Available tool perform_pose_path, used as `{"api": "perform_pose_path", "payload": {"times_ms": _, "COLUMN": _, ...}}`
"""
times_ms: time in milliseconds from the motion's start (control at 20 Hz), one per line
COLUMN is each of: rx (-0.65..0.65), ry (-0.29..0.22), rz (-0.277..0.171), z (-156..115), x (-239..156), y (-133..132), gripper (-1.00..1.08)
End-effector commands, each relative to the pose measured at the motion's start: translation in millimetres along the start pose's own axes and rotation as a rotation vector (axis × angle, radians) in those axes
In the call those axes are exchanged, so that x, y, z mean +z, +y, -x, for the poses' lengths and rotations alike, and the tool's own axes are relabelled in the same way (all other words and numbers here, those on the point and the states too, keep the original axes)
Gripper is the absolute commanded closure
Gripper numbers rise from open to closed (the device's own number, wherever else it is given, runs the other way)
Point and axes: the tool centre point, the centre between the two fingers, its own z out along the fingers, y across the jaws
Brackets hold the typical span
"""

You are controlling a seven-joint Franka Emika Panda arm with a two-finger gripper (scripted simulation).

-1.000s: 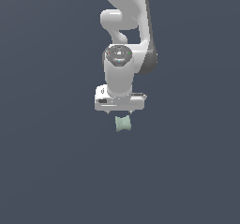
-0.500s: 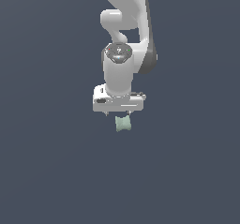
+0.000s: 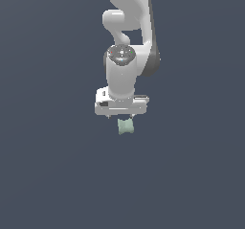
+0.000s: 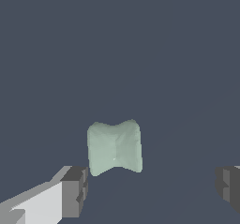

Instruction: Pick up the object and move it to a goal position.

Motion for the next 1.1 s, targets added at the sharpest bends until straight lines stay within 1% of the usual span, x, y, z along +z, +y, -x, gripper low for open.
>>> {"api": "perform_pose_path", "payload": {"times_ms": 0, "rx": -0.007, "ry": 0.0, "rz": -0.002, "z": 2, "x": 7, "y": -2, "gripper": -0.92}}
{"api": "perform_pose_path", "payload": {"times_ms": 600, "rx": -0.064, "ry": 0.012, "rz": -0.018, "z": 18, "x": 62, "y": -23, "gripper": -0.92}}
{"api": "perform_pose_path", "payload": {"times_ms": 1050, "rx": -0.072, "ry": 0.012, "rz": -0.02, "z": 21, "x": 71, "y": -26, "gripper": -0.92}}
